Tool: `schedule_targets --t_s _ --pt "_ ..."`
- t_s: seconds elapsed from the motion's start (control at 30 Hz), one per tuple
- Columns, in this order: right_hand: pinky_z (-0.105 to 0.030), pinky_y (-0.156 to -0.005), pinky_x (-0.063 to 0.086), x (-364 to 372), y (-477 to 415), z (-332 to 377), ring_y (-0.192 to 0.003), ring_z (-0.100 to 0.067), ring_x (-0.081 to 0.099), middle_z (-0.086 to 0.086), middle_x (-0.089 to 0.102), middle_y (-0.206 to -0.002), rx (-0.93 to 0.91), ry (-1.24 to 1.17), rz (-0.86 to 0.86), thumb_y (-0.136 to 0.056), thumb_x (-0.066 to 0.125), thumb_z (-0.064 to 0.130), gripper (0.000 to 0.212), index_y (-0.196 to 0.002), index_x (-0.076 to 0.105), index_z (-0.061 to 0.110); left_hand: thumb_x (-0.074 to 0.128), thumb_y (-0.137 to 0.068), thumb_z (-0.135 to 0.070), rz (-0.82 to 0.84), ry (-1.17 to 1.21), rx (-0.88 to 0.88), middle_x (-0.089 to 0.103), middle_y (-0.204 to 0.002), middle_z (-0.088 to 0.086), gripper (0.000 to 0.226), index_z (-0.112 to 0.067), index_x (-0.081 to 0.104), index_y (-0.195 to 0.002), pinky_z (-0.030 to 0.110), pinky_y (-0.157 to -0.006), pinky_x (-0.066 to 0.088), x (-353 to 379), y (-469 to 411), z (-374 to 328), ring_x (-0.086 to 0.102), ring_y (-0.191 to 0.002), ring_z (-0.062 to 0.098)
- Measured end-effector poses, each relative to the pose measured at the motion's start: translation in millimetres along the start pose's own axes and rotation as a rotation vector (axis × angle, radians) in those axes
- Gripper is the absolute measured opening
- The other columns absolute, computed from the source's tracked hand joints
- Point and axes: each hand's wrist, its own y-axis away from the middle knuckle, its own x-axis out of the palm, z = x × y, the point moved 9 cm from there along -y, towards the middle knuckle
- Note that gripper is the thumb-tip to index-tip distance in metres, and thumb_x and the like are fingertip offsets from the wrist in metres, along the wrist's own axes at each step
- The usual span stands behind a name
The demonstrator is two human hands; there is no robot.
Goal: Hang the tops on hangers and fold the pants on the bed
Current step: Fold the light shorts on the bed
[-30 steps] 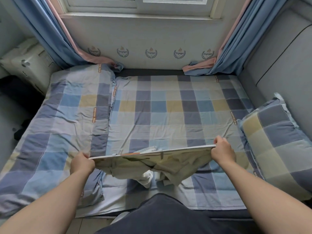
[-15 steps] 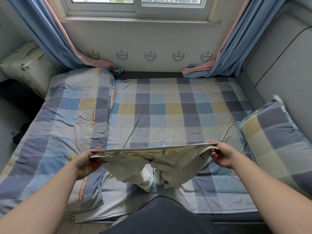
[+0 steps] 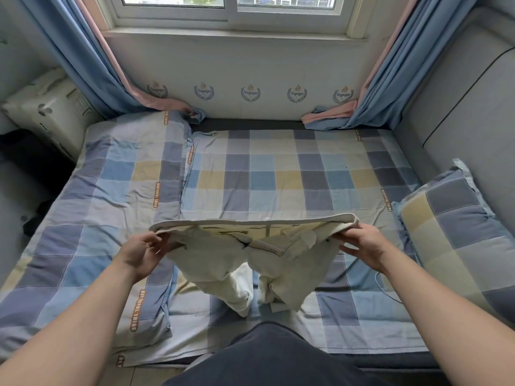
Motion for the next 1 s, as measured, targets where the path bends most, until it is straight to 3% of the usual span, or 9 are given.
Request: schedule_targets --t_s 0.1,0.23,0.3,0.37,0.43,0.5,0.6,0.9,1.0 --pt "-0.034 -0.075 0.048 -11 2 22 -0.084 -0.022 0.066 -0.012 0.071 -0.094 -0.178 0.246 -0.217 -0.096 0.061 0.008 0.005 -0.095 0.063 0.013 0.060 -0.088 0.012 -0.177 -0.415 0.300 0.068 -0.084 0.016 0.014 -0.001 0.065 -0.085 0.038 -0.083 0.056 -2 0 -20 0.063 -0.090 0.030" --pt "-0.036 -0.070 0.043 -19 8 44 -0.080 -0.025 0.053 -0.021 0.065 -0.089 -0.338 0.437 -0.366 -0.096 0.066 0.023 0.019 -0.093 0.066 0.004 0.069 -0.091 -0.030 -0.340 -0.681 0.493 0.067 -0.073 0.007 0.024 -0.019 0.068 -0.070 0.036 -0.070 0.049 -3 11 -42 0.060 -0.078 0.028" --pt "-0.043 -0.073 0.051 -21 10 50 -0.081 -0.028 0.055 -0.024 0.065 -0.092 -0.342 0.445 -0.396 -0.098 0.064 0.027 0.027 -0.095 0.064 0.001 0.064 -0.094 -0.039 -0.340 -0.768 0.535 0.068 -0.089 0.019 0.028 -0.016 0.066 -0.078 0.046 -0.083 0.054 4 11 -50 0.062 -0.089 0.038" --pt "-0.054 -0.079 0.057 -20 9 53 -0.081 -0.029 0.057 -0.021 0.059 -0.085 -0.303 0.342 -0.386 -0.098 0.062 0.027 0.030 -0.089 0.058 -0.001 0.059 -0.099 -0.033 -0.294 -0.705 0.551 0.067 -0.097 0.018 0.023 -0.014 0.065 -0.089 0.047 -0.088 0.052 17 12 -56 0.062 -0.096 0.036" --pt "-0.049 -0.071 0.059 -20 9 61 -0.071 -0.026 0.055 -0.012 0.052 -0.074 -0.271 0.231 -0.397 -0.096 0.064 0.028 0.032 -0.076 0.052 0.007 0.054 -0.102 -0.029 -0.283 -0.618 0.569 0.065 -0.093 0.011 0.023 -0.010 0.064 -0.095 0.041 -0.082 0.048 31 15 -67 0.061 -0.094 0.031" --pt "-0.035 -0.049 0.045 -18 10 79 -0.054 -0.020 0.043 -0.005 0.042 -0.062 -0.281 0.161 -0.425 -0.093 0.069 0.032 0.041 -0.067 0.044 0.014 0.051 -0.104 -0.029 -0.311 -0.608 0.595 0.064 -0.093 0.011 0.027 -0.008 0.064 -0.093 0.039 -0.080 0.044 44 18 -82 0.059 -0.091 0.029" --pt "-0.024 -0.042 0.023 -11 12 121 -0.047 -0.016 0.025 -0.001 0.029 -0.056 -0.318 0.061 -0.439 -0.089 0.074 0.032 0.051 -0.059 0.033 0.021 0.048 -0.105 -0.028 -0.348 -0.627 0.640 0.061 -0.088 0.010 0.030 -0.007 0.062 -0.088 0.034 -0.077 0.037 70 27 -119 0.055 -0.088 0.029" --pt "-0.018 -0.034 0.037 1 73 336 -0.049 -0.019 0.046 -0.005 0.049 -0.063 -0.527 -0.109 -0.445 -0.088 0.074 0.029 0.031 -0.070 0.053 0.016 0.052 -0.102 -0.028 -0.362 -0.380 0.676 0.063 -0.130 0.020 0.044 0.007 0.060 -0.127 0.035 -0.095 0.044 155 84 -307 0.059 -0.119 0.036" --pt "-0.020 -0.037 0.044 7 113 414 -0.054 -0.018 0.056 -0.006 0.060 -0.071 -0.624 -0.157 -0.388 -0.087 0.077 0.031 0.024 -0.082 0.064 0.011 0.052 -0.100 -0.030 -0.350 -0.344 0.726 0.065 -0.126 0.015 0.045 0.003 0.060 -0.129 0.032 -0.086 0.048 183 132 -378 0.063 -0.112 0.032"
